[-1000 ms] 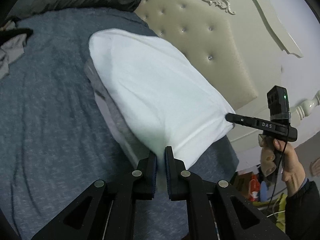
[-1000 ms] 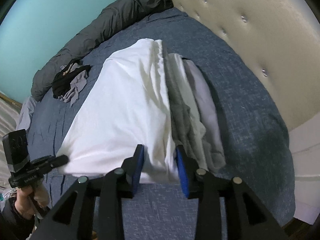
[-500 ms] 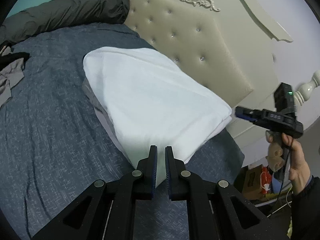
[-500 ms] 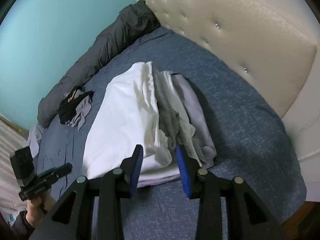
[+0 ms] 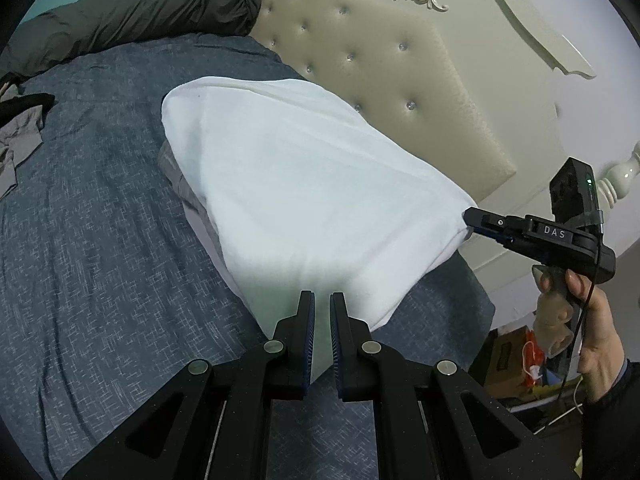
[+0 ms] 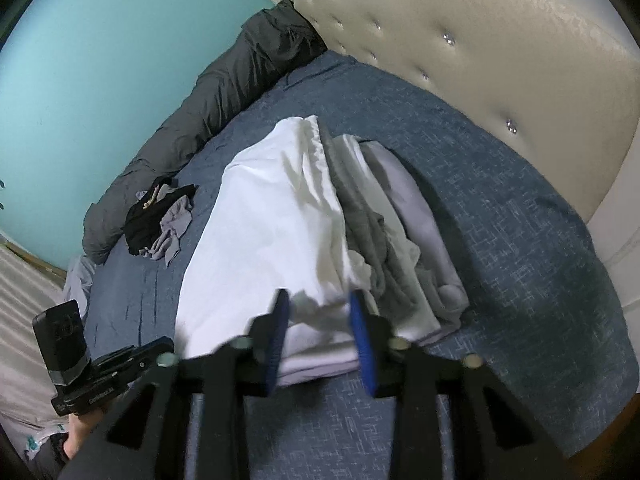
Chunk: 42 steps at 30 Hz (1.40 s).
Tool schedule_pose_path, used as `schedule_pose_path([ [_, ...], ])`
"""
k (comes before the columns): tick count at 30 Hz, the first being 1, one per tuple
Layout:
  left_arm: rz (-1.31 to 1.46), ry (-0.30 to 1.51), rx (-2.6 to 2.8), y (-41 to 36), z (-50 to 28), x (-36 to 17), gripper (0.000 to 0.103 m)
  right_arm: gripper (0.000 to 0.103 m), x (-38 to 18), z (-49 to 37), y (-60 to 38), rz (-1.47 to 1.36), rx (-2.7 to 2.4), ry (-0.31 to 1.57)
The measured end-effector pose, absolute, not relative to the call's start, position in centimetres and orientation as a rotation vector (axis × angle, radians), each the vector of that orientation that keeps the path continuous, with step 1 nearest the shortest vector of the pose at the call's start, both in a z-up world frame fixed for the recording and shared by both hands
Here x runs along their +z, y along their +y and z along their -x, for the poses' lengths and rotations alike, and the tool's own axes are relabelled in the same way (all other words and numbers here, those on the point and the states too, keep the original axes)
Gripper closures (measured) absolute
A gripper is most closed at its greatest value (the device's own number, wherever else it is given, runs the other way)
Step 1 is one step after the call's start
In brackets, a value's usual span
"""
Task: Fold clothes
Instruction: 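Open the left tool to release the polo while the right tool holds it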
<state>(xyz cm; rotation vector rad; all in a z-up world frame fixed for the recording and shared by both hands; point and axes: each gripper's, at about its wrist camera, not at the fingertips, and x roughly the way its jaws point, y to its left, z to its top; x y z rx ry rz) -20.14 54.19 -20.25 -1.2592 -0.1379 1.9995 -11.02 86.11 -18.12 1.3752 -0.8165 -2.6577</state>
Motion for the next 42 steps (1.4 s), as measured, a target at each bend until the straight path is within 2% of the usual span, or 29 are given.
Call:
schedule_pose_path([
  [2, 1.259, -0.141, 2.001, 54.2, 20.2, -20.3, 0.095, 0.094, -17.9, 10.7, 86.3, -1.342, -2.674, -0.824],
  [5, 1.254, -0.139, 2.005, 54.0, 20.4, -20.3, 0.095, 0.097, -17.6, 10.4, 86.3, -1.333, -2.69, -0.798],
  [17, 1.25, -0.118, 2.012, 54.7, 21.5, -20.5, 0.095, 0.098, -20.4, 8.8, 86.4, -1.374, -2.703, -0.848],
  [23, 1.243, -0.131, 2.024, 54.2, 22.2, -20.5, 0.095, 0.096, -18.0, 9.2, 87.0, -1.373, -2.732, -0.816],
  [25, 1.237, -0.133, 2.027, 54.1, 22.5, -20.5, 0.095, 0.091, -16.9, 9.8, 87.2, -1.36, -2.754, -0.781],
  [28, 1.23, -0.137, 2.034, 53.9, 23.0, -20.7, 0.095, 0.066, -15.3, 11.1, 87.4, -1.336, -2.779, -0.747],
  [42, 1.199, -0.147, 2.098, 52.6, 25.4, -22.5, 0.095, 0.066, -14.7, 26.7, 84.2, -1.51, -2.708, -0.337],
])
